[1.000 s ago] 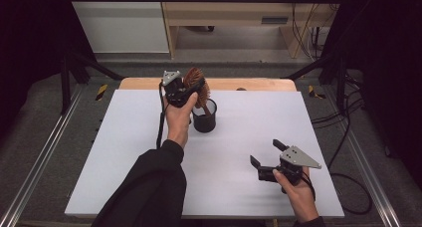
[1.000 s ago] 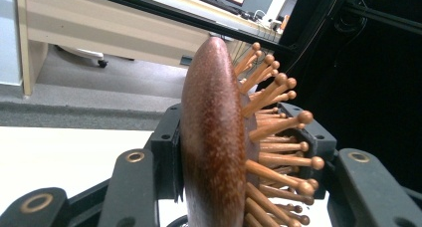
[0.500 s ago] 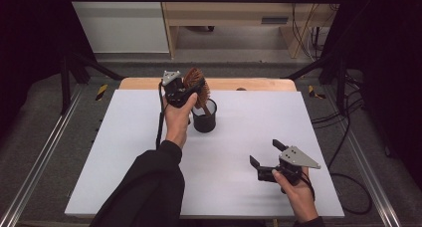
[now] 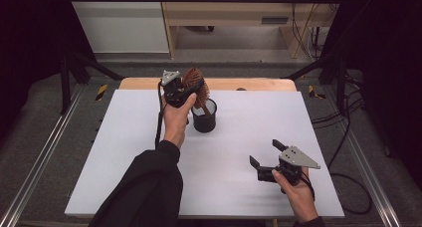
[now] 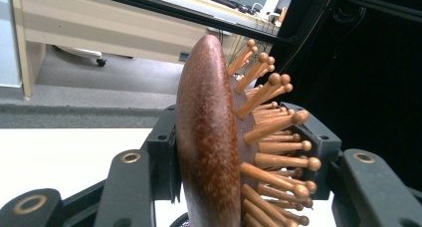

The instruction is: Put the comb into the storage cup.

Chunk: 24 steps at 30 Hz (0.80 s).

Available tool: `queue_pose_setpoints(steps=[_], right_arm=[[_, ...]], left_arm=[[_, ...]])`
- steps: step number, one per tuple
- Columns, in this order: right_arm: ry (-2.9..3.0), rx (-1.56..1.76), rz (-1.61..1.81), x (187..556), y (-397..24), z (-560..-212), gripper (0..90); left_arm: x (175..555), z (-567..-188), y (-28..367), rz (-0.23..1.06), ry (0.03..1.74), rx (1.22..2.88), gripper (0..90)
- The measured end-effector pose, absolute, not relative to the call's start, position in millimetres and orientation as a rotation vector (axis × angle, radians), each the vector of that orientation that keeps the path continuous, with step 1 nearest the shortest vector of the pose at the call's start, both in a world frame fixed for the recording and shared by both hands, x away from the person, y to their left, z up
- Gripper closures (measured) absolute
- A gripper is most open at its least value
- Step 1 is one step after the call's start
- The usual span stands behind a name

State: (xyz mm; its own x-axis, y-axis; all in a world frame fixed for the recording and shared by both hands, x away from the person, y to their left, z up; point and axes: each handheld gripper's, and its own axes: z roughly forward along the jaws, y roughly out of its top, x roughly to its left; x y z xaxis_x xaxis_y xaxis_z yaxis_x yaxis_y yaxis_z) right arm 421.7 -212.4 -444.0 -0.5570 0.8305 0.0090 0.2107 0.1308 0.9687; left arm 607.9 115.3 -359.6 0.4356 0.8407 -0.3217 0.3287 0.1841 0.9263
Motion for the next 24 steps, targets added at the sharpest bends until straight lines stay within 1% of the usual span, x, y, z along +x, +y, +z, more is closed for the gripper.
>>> queue_pose_setpoints(steps=[18, 24], right_arm=[[1.864, 0.997, 1.448, 421.8, -211.2, -444.5, 3.1], [1.865, 0.998, 1.445, 422.0, -211.8, -444.6, 3.1]], left_arm=[[611.1, -362.5, 124.1, 0.499, 1.142, 1.404, 44.1], [612.0, -363.5, 125.3, 0.514, 1.132, 1.423, 40.2]])
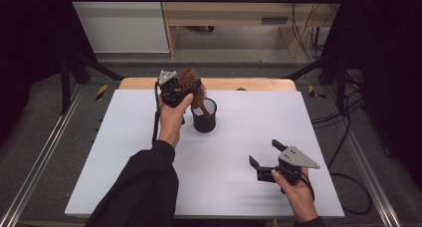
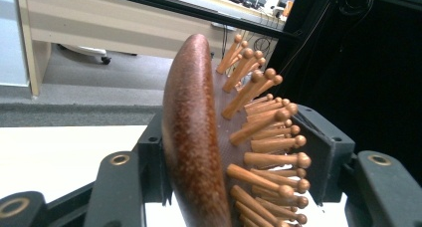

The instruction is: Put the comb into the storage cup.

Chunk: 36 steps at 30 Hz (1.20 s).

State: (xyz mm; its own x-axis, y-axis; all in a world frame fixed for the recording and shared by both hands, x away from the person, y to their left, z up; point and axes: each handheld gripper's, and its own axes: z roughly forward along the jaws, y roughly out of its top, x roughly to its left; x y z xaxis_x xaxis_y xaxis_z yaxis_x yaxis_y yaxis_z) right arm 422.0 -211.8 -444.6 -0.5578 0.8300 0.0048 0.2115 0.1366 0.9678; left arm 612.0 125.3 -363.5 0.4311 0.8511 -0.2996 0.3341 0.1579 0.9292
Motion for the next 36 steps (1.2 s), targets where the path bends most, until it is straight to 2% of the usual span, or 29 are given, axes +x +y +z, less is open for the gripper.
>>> queue_pose_setpoints(steps=[36], right_arm=[[1.87, 0.995, 1.445, 422.4, -211.1, -445.2, 3.1]], left_arm=[[618.0, -369.6, 135.5, 0.482, 1.144, 1.423, 28.9]])
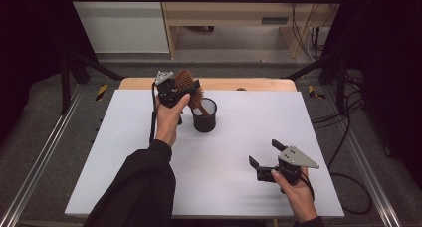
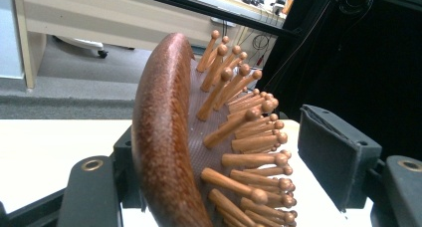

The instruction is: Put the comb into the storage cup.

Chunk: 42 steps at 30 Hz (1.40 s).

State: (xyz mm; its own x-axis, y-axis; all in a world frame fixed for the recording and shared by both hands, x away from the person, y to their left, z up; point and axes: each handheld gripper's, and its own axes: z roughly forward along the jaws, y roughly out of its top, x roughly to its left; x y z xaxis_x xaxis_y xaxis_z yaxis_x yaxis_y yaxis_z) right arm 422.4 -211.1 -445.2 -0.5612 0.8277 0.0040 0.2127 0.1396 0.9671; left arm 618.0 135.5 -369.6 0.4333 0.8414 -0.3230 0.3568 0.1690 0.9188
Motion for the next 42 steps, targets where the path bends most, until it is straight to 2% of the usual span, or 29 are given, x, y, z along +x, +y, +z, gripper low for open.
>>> queue_pose_setpoints(steps=[42], right_arm=[[1.886, 0.988, 1.437, 422, -208, -446, 3.0]], left_arm=[[619, -377, 147, 0.48, 1.152, 1.407, 23.7]])
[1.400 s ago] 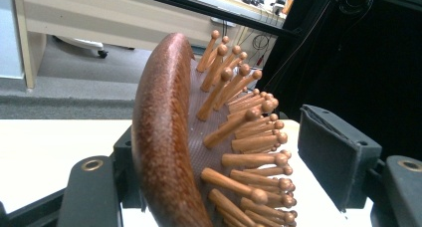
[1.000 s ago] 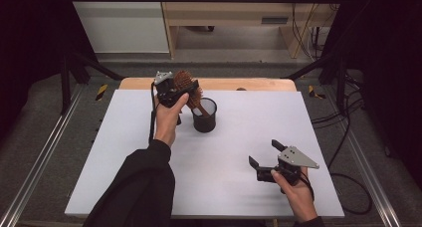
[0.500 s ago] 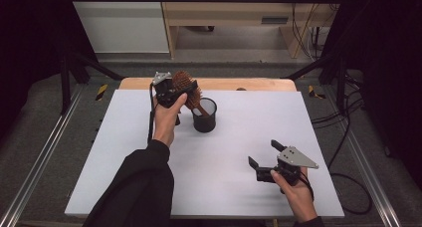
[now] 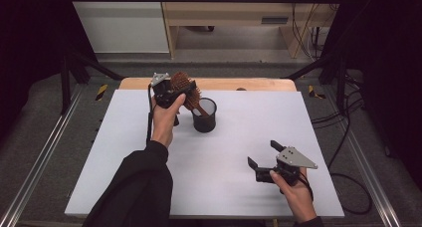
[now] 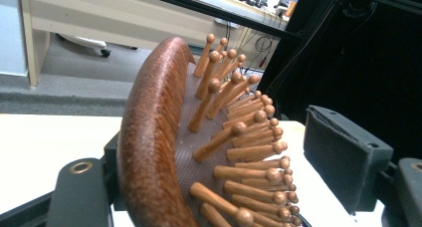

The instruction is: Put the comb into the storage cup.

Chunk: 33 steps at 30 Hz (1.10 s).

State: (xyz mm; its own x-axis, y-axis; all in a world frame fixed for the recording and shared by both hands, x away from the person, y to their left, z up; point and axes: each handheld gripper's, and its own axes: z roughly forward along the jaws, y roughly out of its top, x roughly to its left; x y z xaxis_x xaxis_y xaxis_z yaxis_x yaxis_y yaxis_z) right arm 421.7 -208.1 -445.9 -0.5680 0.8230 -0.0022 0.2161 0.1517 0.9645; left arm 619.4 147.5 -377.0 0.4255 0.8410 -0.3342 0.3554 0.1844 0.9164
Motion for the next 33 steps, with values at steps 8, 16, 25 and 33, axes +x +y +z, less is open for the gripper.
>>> queue_pose_setpoints(steps=[8, 16, 25, 33], right_arm=[[1.886, 0.987, 1.435, 421.8, -207.9, -446.1, 3.0], [1.887, 0.987, 1.436, 421.8, -207.7, -446.1, 3.0], [1.888, 0.986, 1.436, 421.7, -207.6, -446.1, 3.0], [1.888, 0.985, 1.437, 421.8, -207.5, -446.1, 3.0]], left_arm=[[619.2, -377.5, 147.3, 0.49, 1.171, 1.406, 13.7], [619.6, -377.5, 149.6, 0.489, 1.194, 1.398, 5.8], [618.9, -377.5, 149.3, 0.492, 1.195, 1.397, 4.7], [615.6, -380.5, 151.2, 0.506, 1.195, 1.398, 4.6]])
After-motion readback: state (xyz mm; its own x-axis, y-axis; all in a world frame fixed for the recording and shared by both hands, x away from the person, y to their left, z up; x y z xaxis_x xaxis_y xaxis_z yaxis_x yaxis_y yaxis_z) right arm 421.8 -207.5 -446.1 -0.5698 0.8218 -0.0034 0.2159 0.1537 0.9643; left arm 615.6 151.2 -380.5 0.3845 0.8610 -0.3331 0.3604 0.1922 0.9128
